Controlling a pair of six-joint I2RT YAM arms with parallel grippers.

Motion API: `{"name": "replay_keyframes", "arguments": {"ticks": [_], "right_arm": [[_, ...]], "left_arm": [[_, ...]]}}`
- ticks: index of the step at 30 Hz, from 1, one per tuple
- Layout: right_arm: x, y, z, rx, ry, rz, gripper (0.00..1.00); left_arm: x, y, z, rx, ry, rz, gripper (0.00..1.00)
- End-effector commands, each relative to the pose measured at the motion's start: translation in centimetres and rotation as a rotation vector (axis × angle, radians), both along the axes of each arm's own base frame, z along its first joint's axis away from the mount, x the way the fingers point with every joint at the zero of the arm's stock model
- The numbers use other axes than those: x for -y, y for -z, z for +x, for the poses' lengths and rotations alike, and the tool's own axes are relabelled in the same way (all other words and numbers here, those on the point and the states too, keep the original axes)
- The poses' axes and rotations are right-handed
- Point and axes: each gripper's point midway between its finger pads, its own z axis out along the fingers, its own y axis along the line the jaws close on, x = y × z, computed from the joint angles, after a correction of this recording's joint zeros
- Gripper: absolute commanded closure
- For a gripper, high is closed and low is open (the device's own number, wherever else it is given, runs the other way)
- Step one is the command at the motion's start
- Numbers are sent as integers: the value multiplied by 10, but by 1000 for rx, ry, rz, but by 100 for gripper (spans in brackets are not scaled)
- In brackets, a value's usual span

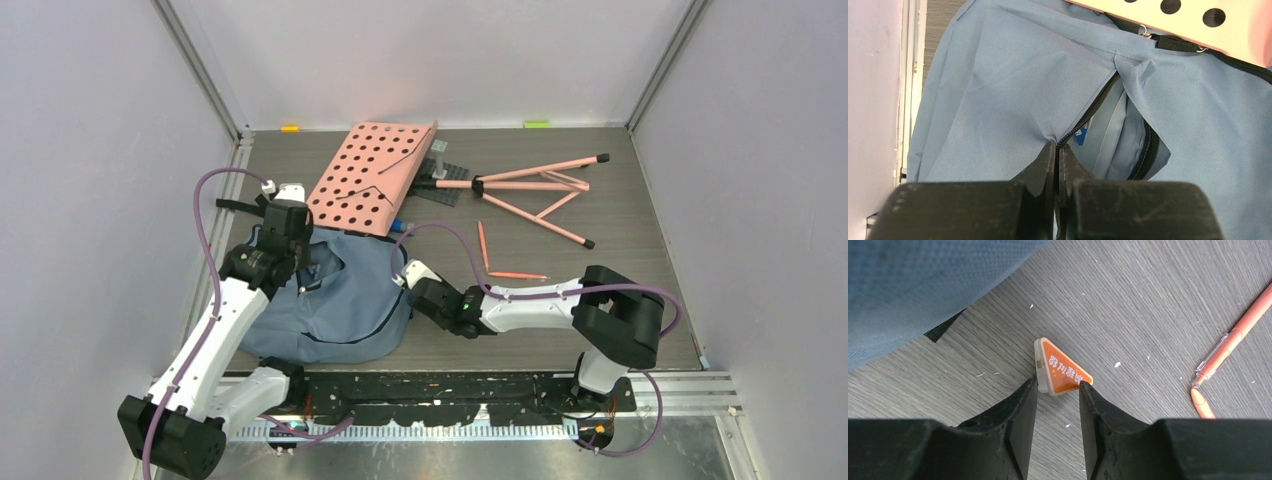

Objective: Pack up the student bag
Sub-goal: Pick up the personal item from the center of the board.

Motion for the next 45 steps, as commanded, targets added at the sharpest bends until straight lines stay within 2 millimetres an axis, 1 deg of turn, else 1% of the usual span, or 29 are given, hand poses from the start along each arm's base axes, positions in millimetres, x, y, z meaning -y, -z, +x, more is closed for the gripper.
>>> {"name": "replay_keyframes", "arguments": {"ticks": [1,11,16,17,18,19,20,21,22,23,24,26,30,31,32,33,35,36,37,38,41,43,45], "right_arm": [[-12,-11,10,48,15,28,58],[-12,-6,17,79,8,-6,55],[-15,-4,19,87,-12,-26,57],[-16,-4,20,87,-15,-30,59],[-16,-5,20,90,-16,-31,63],[-16,-5,20,89,-15,-35,66],[-16,-5,20,89,-15,-35,71],[-15,-5,20,85,-14,-38,74],[-15,-7,19,83,-12,-33,81],[-14,-6,18,76,-12,-36,85],[-14,-9,17,76,-7,-27,91],[-10,-13,15,78,1,-26,98],[-4,-24,12,92,25,5,99],[-1,-25,12,97,41,8,99],[0,-31,12,107,53,26,99],[4,-33,13,115,80,36,99],[10,-50,17,154,147,83,99],[18,-56,20,180,182,76,99],[19,-70,21,196,220,126,99],[25,-78,23,220,250,128,99],[28,-120,24,260,307,268,99],[26,-143,25,275,316,353,99],[18,-164,27,281,311,432,99]], "left_arm": [[6,-17,16,95,-1,-37,100],[5,-16,17,93,-2,-35,100],[5,-16,17,92,-3,-34,100],[5,-16,17,93,-3,-34,100],[5,-17,17,93,-3,-34,100],[5,-17,17,93,-2,-34,100],[5,-16,17,91,-3,-33,100],[5,-17,16,93,-2,-33,100],[5,-17,16,93,-3,-32,100],[5,-17,16,96,-3,-34,100],[5,-17,16,95,-3,-33,100],[5,-17,16,95,-2,-34,100],[5,-17,16,97,-1,-36,100],[6,-18,16,97,0,-36,100],[5,-18,16,98,0,-37,100],[6,-18,16,99,1,-37,100],[5,-19,16,102,-1,-38,100],[6,-19,16,104,2,-41,100],[6,-20,16,108,5,-43,100],[7,-20,16,110,9,-46,100],[9,-21,16,117,17,-54,100],[9,-22,16,117,19,-56,100],[10,-23,16,120,22,-60,100]]}}
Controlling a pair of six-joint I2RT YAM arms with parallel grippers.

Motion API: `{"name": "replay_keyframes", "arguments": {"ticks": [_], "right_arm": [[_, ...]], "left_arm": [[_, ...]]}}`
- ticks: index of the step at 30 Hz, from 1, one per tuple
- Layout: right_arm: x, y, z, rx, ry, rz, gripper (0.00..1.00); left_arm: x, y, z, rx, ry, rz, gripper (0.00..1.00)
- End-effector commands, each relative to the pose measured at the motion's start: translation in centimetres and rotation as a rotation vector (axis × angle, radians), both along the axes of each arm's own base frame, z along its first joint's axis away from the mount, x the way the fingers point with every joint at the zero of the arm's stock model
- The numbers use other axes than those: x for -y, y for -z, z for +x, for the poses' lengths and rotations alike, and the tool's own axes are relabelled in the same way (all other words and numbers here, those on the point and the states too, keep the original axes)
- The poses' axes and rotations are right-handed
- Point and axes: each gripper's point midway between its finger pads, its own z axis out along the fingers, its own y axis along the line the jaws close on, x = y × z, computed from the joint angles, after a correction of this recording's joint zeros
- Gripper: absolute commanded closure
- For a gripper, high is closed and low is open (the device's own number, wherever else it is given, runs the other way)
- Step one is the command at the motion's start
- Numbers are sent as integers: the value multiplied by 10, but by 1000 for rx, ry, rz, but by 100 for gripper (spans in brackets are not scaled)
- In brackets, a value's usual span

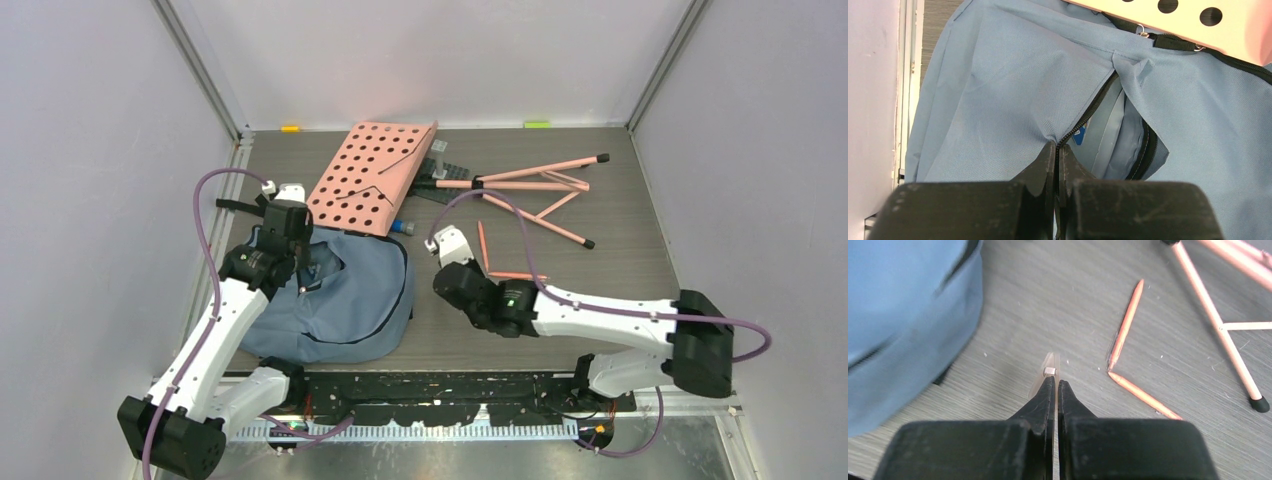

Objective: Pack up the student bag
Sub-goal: Pick up the personal item from the center of the board, then place the personal item in the student bag.

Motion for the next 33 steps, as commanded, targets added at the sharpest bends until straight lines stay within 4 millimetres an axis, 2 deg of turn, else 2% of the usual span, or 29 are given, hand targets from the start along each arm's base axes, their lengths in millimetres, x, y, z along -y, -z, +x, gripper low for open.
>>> {"name": "replay_keyframes", "arguments": {"ticks": [1,2,5,8,13,17,18,19,20,21,22,23,24,26,33], "right_arm": [[-20,-70,9,83,40,263,99],[-25,-76,11,81,29,292,99],[-63,-102,12,64,-62,438,100],[-93,-108,22,51,-106,479,99],[-145,-107,41,-7,-184,489,100],[-188,-105,42,-62,-285,528,99],[-199,-112,40,-73,-316,557,99],[-208,-101,41,-96,-326,547,99],[-217,-107,38,-113,-354,569,100],[-224,-96,38,-137,-361,559,100],[-232,-100,37,-148,-380,580,100],[-237,-90,37,-166,-385,574,100],[-243,-94,36,-172,-401,596,100],[-255,-84,35,-200,-419,599,100],[-285,-77,30,-270,-482,641,99]], "left_arm": [[9,-23,16,120,17,-55,100],[9,-24,16,124,17,-56,100],[8,-25,16,132,17,-56,100],[9,-24,15,129,20,-56,100],[10,-26,16,133,24,-61,100],[8,-26,15,136,19,-57,100],[8,-26,15,133,15,-54,100],[7,-26,15,133,12,-52,100],[7,-25,15,129,11,-50,100],[7,-25,15,130,9,-50,100],[7,-25,15,128,11,-51,100],[7,-25,15,127,12,-52,100],[8,-25,15,128,14,-55,100],[8,-25,15,128,16,-57,100],[9,-25,15,128,21,-61,100]]}}
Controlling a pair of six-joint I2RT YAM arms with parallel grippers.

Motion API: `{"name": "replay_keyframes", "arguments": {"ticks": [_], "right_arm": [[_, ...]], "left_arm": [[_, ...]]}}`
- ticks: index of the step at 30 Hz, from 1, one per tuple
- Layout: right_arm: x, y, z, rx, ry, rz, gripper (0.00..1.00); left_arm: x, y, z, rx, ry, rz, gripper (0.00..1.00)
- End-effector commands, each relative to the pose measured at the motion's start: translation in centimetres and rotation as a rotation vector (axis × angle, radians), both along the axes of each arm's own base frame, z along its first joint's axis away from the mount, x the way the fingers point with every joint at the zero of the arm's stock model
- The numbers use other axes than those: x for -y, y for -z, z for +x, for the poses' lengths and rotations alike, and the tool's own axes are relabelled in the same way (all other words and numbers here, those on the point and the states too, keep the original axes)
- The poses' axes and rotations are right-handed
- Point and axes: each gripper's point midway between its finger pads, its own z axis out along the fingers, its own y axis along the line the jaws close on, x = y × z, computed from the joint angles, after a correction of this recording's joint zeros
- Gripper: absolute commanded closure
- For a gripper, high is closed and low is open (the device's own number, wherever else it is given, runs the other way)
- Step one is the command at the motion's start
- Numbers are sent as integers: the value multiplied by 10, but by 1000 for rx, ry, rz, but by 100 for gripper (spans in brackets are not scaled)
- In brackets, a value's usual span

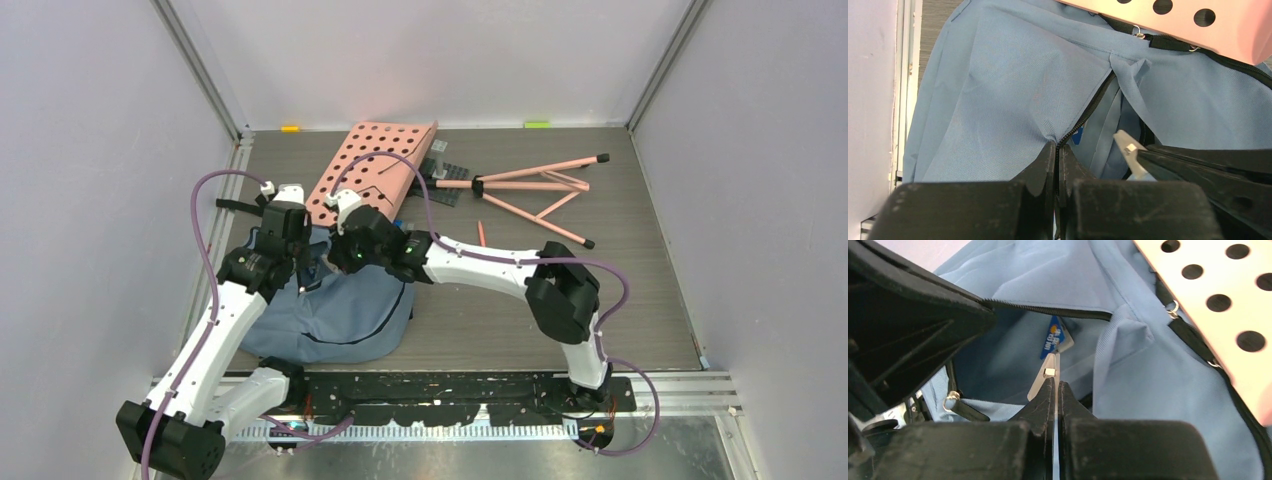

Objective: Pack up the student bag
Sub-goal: Place the personal item in the student bag.

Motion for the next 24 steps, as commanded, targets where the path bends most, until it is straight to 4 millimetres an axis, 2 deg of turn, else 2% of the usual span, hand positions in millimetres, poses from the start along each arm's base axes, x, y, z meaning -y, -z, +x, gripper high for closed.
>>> {"name": "replay_keyframes", "arguments": {"ticks": [1,5,6,7,8,15,19,24], "right_arm": [[-33,-34,-4,-17,-70,133,99],[-49,-33,-1,-15,-84,174,99],[-53,-39,1,-8,-89,193,99],[-56,-33,2,-10,-90,189,99],[-61,-38,3,-5,-94,207,99],[-79,-27,4,-56,-104,260,99],[-78,-19,4,-63,-95,258,78],[-73,-23,6,-40,-85,251,62]], "left_arm": [[8,-23,17,115,13,-49,100],[8,-23,17,116,14,-50,100],[9,-23,17,116,15,-51,100],[9,-23,17,116,15,-51,100],[9,-23,17,116,15,-51,100],[8,-24,17,119,12,-49,100],[8,-22,17,114,12,-49,100],[8,-23,18,117,12,-49,100]]}}
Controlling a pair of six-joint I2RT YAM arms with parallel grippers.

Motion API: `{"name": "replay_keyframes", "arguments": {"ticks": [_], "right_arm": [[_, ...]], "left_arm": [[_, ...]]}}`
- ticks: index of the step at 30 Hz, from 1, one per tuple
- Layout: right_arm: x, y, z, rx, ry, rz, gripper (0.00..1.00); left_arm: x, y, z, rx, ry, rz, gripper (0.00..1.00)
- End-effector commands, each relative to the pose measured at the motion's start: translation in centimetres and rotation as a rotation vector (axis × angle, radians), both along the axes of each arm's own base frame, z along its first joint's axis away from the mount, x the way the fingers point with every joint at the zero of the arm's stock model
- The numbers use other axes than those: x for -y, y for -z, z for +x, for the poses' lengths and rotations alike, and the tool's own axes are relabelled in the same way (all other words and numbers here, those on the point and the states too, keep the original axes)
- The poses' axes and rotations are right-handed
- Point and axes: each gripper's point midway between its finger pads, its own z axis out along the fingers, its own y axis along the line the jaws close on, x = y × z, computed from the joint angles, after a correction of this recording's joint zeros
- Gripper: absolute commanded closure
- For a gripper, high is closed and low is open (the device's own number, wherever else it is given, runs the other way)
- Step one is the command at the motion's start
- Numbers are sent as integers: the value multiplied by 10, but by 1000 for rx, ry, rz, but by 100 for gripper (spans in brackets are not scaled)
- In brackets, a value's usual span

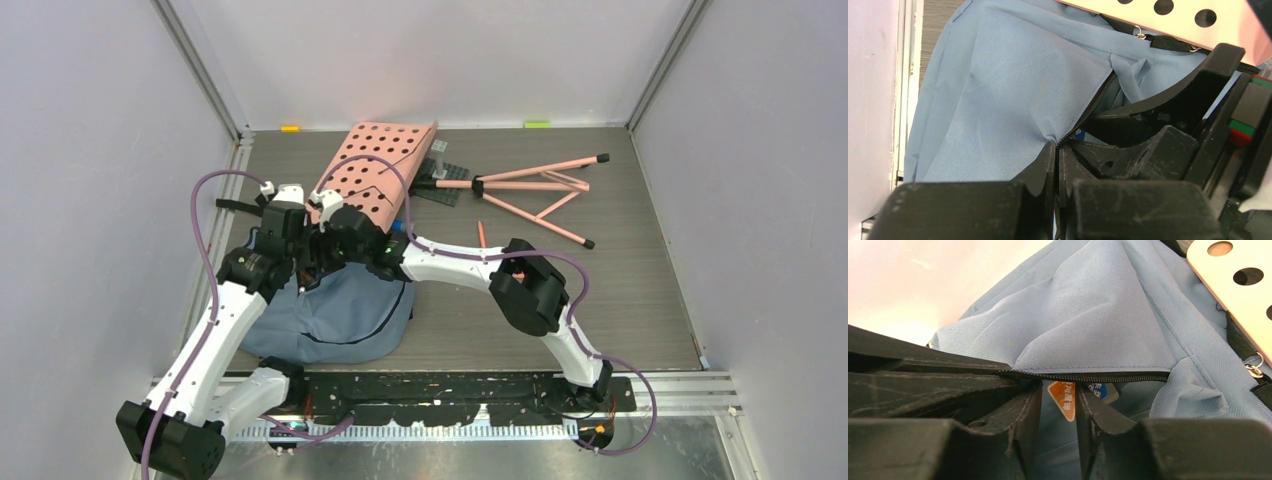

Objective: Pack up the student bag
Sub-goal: Place the personal item in the student bag.

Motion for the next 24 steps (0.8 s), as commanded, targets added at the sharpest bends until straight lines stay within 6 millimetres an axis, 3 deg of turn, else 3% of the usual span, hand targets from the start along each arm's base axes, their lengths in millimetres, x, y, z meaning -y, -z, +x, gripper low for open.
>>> {"name": "replay_keyframes", "arguments": {"ticks": [1,8,12,14,17,24], "right_arm": [[-5,-37,2,57,0,84,60],[6,-45,3,80,21,68,58],[34,-59,6,105,96,37,57],[59,-72,6,126,155,7,56],[100,-71,18,137,283,-68,55],[208,-33,51,69,469,-215,49]], "left_arm": [[8,-22,18,114,12,-47,100],[6,-24,17,119,4,-42,100],[1,-28,15,142,-14,-34,100],[0,-29,15,150,-17,-32,100],[-2,-29,15,148,-26,-20,100],[-16,-30,14,157,-81,35,100]]}}
